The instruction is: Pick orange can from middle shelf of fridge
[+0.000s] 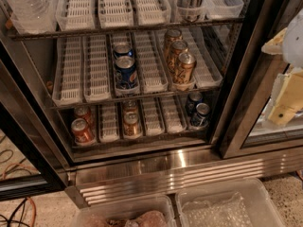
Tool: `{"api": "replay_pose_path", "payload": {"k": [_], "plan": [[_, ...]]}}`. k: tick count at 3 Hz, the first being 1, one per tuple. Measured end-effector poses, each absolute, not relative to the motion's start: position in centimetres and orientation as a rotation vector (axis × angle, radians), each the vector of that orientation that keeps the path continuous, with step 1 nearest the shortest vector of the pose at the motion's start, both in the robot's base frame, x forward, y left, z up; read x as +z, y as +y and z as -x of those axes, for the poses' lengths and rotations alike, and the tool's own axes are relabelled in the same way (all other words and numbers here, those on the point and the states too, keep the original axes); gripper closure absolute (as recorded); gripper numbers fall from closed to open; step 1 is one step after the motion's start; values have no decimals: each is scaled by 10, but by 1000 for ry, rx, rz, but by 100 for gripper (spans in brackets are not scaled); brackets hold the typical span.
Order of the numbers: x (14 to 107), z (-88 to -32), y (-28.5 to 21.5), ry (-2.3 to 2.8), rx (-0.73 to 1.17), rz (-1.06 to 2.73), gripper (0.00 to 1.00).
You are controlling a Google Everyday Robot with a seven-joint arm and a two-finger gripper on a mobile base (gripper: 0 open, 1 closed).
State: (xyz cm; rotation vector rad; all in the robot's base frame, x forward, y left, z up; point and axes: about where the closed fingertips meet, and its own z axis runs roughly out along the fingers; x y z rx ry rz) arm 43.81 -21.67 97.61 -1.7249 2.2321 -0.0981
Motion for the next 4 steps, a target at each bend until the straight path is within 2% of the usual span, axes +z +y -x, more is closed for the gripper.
{"api": "replay_pose_path", "payload": {"k": [2,3,4], "plan": [[962,-443,-216,2239,-88,1659,0],[914,-459,-194,2264,33,1504,0],[914,-459,-194,2264,33,1504,0]]}}
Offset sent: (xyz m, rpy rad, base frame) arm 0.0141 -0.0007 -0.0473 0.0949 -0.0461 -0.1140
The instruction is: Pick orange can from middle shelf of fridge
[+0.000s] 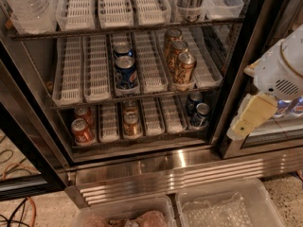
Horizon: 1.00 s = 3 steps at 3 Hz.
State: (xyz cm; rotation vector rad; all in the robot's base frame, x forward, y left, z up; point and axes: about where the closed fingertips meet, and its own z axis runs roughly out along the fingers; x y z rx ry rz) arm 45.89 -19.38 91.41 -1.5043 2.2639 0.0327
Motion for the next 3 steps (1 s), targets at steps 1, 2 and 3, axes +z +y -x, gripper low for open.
{"api": "replay_pose_path", "payload": {"k": [1,2,3], "plan": [[898,-467,-194,2292,86,1401,0],[867,-483,-182,2320,196,1229,0],[847,-473,-157,2333,250,1032,0]]}}
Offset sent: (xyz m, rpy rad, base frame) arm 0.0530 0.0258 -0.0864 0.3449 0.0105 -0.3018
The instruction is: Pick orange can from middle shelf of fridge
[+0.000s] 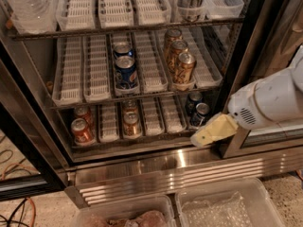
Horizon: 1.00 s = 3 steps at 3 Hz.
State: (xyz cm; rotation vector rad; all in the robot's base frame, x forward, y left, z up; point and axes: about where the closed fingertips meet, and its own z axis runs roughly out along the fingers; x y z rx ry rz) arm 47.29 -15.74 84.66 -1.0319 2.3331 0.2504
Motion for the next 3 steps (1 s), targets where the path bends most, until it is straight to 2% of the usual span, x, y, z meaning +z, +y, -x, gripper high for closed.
{"api": "replay_pose_path", "payload": {"k": [3], "plan": [[836,-488,-158,2286,245,869,0]]}}
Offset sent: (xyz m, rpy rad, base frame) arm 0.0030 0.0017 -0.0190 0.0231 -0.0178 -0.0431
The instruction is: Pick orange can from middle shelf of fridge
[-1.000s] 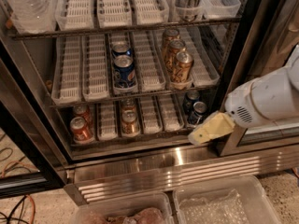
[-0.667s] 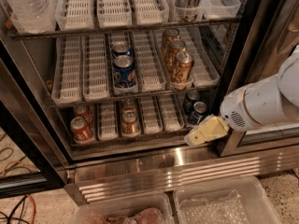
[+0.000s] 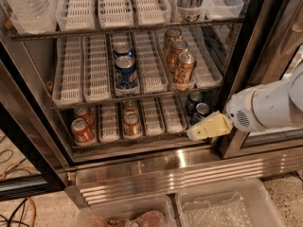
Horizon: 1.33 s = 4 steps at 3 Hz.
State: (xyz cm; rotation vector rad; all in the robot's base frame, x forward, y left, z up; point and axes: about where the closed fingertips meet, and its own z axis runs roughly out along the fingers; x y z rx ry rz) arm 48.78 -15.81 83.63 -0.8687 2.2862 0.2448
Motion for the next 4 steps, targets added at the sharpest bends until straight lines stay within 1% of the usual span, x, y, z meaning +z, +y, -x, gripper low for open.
{"api": "replay_pose_path", "payload": {"k": [1,2,3,4], "plan": [[848,-509,-163,2185,313,642,0],[874,-519,-163,2035,340,483,0],[896,-521,-160,1958,328,418,0],[898,-521,-159,1951,332,419,0]]}}
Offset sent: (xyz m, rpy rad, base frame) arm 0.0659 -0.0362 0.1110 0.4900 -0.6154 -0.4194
